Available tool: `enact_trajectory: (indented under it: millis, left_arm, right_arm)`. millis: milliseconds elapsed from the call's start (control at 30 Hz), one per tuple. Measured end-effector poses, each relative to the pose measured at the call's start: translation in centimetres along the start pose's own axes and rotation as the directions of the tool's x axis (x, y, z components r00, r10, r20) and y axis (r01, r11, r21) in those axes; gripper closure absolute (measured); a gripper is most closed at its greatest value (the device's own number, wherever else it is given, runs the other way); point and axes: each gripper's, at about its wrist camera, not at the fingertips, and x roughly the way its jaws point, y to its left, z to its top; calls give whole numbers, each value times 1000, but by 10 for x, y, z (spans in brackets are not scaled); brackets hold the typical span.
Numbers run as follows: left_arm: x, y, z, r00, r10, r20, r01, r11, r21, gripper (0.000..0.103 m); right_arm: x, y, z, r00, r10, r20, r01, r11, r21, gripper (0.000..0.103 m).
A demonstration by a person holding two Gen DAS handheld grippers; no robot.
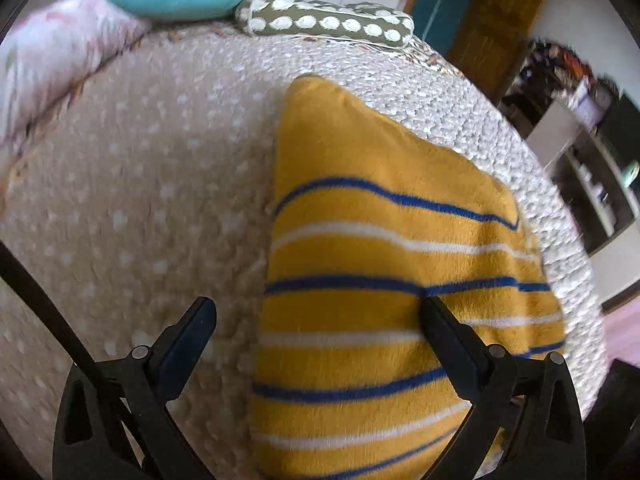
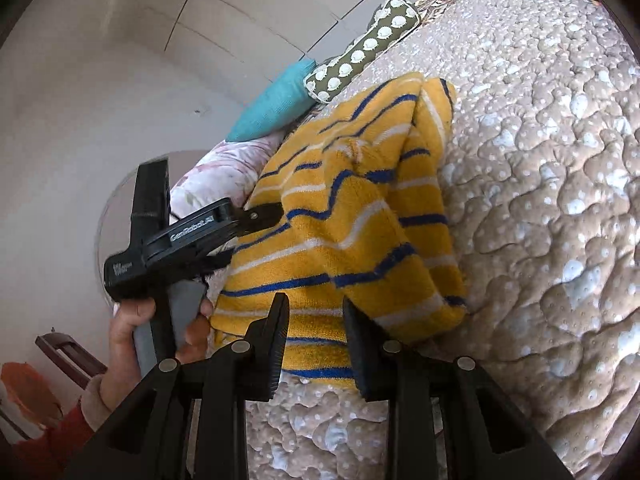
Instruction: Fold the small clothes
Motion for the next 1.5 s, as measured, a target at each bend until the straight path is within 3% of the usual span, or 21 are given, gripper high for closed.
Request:
enact_trajectory:
  millis: [67, 133, 300, 367, 467, 667, 800, 900, 1033, 1500]
  left_arm:
    - [-12, 6, -4, 1000, -14, 22, 14, 1000, -15, 2]
    - [-32, 5, -12, 996, 28, 87, -29, 1000, 10, 2]
    - [-87, -4, -53, 951, 142, 273, -171, 981, 86, 2]
    - [-98, -5, -73, 931, 195, 309, -235, 967, 100, 2]
    - [-104, 0, -101, 916, 253, 311, -295, 950, 98, 2]
    - [-83, 14, -144, 950, 255, 182, -274, 958, 88, 2]
    - [-62, 26, -156, 970, 231, 76, -234, 971, 41, 2]
    - [-61, 27, -158, 968, 237, 77, -239, 971, 27, 0]
    - [-54, 24, -158, 964, 258, 69, -262, 964, 42, 0]
    - [-56, 29, -161, 973, 220, 70, -221, 975, 19, 0]
  right_arm:
    - [-1, -2, 0, 1000, 17, 6, -17, 1000, 13, 74]
    - [-2, -4, 0, 999, 31, 8, -31, 999, 25, 74]
    - [-5, -9, 0, 999, 52, 11, -52, 997, 49, 74]
    - [-9, -11, 0, 999, 50, 14, -51, 997, 52, 74]
    - [-13, -12, -1, 999, 35, 16, -35, 998, 51, 74]
    - [-26, 5, -12, 997, -75, 26, 75, 997, -11, 73]
    - [-23, 30, -21, 983, -183, 27, 185, 976, -112, 63]
    - [-15, 57, -28, 954, -296, 44, 298, 923, -243, 55]
    - [-10, 71, -35, 929, -364, 72, 368, 877, -309, 53]
    - [-33, 66, -20, 886, -434, 163, 462, 852, -244, 50]
